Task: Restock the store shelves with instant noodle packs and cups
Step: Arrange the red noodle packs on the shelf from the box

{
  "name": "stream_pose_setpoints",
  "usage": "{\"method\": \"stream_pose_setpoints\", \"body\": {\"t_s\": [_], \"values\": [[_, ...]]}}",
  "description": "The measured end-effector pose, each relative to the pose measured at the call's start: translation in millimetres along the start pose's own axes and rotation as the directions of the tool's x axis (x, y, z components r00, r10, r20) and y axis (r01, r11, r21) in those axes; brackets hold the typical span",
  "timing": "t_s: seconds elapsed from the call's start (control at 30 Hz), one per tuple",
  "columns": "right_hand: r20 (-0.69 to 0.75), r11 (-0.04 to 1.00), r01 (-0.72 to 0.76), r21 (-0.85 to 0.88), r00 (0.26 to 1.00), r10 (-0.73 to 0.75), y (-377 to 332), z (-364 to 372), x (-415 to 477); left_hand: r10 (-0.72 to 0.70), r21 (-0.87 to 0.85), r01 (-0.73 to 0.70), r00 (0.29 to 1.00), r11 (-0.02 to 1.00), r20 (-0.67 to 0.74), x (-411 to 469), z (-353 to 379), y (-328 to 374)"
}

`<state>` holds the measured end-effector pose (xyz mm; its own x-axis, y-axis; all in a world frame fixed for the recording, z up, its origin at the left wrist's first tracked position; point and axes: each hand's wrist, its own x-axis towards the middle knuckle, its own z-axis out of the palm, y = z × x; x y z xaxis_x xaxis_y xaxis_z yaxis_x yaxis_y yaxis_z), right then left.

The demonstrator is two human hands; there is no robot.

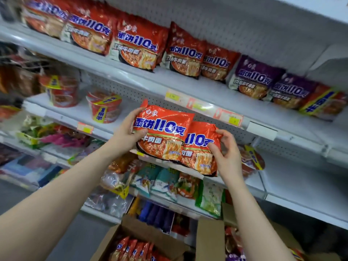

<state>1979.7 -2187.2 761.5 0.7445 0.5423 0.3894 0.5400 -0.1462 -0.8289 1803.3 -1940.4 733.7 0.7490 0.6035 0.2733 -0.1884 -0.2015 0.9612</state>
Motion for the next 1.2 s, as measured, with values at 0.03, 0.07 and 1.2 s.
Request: {"method": "stream_pose_setpoints", "body": {"t_s": [0.03, 0.07, 1.2], "values": [[-0.009, 1.000, 0.012, 0.006, 1.000, -0.012, -5.4, -3.5, 6.0, 0.026, -0.003, -0.026, 1.000, 1.000, -0.008, 3.2, 1.1, 11.0], [-0.020, 0.999, 0.032, 0.011, 0.999, -0.032, -11.3, -6.5, 11.4, 0.049, 0.003, -0.049, 0.999, 0.999, -0.017, 6.3, 1.7, 20.2], [-0.246, 0.981, 0.092, 0.171, 0.968, -0.048, -76.1, 77.8, 306.7, 0.335, 0.039, -0.333, 0.938, 0.942, -0.088, 264.1, -92.6, 143.2]]}}
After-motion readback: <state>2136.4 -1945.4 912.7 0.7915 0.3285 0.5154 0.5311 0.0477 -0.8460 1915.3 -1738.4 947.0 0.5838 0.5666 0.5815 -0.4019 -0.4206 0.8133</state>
